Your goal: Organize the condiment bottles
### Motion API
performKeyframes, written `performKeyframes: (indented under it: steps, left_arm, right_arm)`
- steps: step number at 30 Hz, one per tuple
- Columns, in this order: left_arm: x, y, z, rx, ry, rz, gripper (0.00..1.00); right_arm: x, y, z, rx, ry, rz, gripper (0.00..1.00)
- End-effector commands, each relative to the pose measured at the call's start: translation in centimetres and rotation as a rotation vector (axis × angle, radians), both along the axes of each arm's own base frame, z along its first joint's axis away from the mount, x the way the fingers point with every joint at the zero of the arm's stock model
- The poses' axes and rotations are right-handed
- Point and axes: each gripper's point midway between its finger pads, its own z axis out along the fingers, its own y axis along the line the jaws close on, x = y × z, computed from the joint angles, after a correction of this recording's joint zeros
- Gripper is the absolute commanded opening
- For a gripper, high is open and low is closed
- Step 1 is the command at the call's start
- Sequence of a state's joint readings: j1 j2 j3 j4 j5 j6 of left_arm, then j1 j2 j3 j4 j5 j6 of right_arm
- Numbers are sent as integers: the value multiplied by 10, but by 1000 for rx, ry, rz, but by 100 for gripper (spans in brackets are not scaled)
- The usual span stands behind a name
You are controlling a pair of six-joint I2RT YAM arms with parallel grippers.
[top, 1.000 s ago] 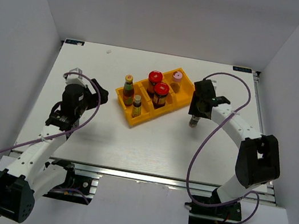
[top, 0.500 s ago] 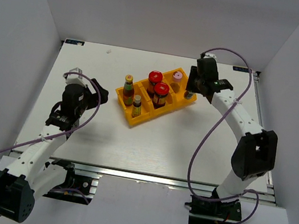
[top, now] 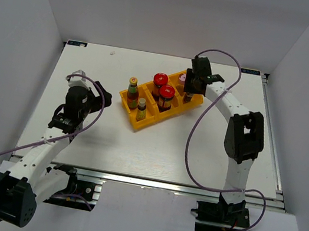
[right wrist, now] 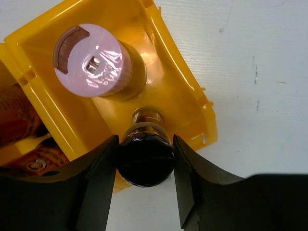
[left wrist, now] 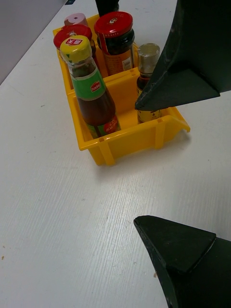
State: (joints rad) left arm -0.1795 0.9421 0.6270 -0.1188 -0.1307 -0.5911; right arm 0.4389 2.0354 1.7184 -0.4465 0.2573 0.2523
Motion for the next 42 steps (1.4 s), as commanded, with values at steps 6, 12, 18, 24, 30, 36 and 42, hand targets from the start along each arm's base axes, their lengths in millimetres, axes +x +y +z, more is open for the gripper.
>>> performKeyframes:
  steps: [6, 12, 18, 24, 30, 36, 42]
  left_arm:
    - [3, 3, 6, 11, -17, 7, 98]
    - [2, 3, 7, 9, -20, 8, 98]
    - [1, 3, 14, 0, -35, 10, 98]
    - [-1, 4, 25, -17, -49, 24, 98]
    - [-6, 9, 22, -36, -43, 63, 98]
    - [-9, 16, 11, -15, -24, 100, 98]
    - [-8, 16, 6, -11, -16, 94, 98]
  right_arm:
    - [17, 10, 4, -7, -33, 23, 29]
    - [15, 9, 14, -11, -52, 22, 70]
    - [12, 10, 50, -1, -119, 28, 89]
    - [-15, -4, 112, 70, -257, 7, 89]
    - [-77, -57, 115, 68, -336, -134, 89]
    - [-152, -104, 48, 108, -227, -341, 89]
    - [-182, -122, 25, 151, -247, -406, 89]
